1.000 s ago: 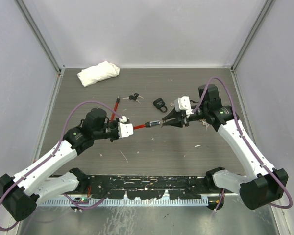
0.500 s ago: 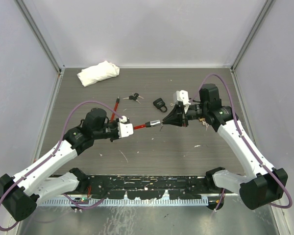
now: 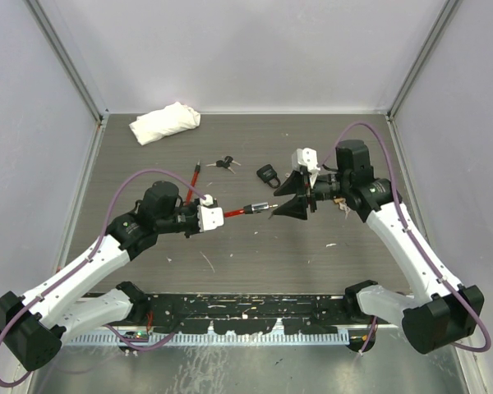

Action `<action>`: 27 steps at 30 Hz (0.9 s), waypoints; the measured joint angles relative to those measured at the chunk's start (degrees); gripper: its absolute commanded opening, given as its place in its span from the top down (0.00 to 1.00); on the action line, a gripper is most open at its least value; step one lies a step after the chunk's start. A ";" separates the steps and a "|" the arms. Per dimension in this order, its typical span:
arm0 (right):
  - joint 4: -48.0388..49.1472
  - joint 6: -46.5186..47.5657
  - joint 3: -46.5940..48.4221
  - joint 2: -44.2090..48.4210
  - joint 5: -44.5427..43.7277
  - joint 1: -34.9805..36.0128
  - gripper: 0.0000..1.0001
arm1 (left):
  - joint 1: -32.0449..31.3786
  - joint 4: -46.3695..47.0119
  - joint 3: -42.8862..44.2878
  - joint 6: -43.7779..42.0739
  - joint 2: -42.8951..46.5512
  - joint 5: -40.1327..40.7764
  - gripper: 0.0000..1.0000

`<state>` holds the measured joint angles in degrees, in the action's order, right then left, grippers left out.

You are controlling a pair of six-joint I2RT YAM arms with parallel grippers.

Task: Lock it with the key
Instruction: Adjust the key in the lock.

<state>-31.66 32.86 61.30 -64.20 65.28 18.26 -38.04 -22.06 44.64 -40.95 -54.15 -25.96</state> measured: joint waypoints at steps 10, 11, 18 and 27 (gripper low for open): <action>-4.72 4.28 3.19 3.50 1.73 -4.17 0.13 | 0.00 0.02 0.00 0.04 0.00 -0.02 1.00; -5.22 4.98 3.48 4.02 2.32 -4.94 0.13 | 0.00 0.02 0.00 0.04 0.00 -0.02 1.00; -7.21 7.56 2.01 7.30 7.56 -10.67 0.12 | 0.00 0.02 0.00 0.46 0.00 -0.02 1.00; -5.42 7.78 -7.69 9.33 12.98 -14.82 0.10 | 0.00 -0.26 1.62 1.99 -0.76 0.04 1.00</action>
<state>-37.08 40.64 53.60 -54.87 78.26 3.44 -38.04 -22.33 46.26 -38.96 -54.92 -25.91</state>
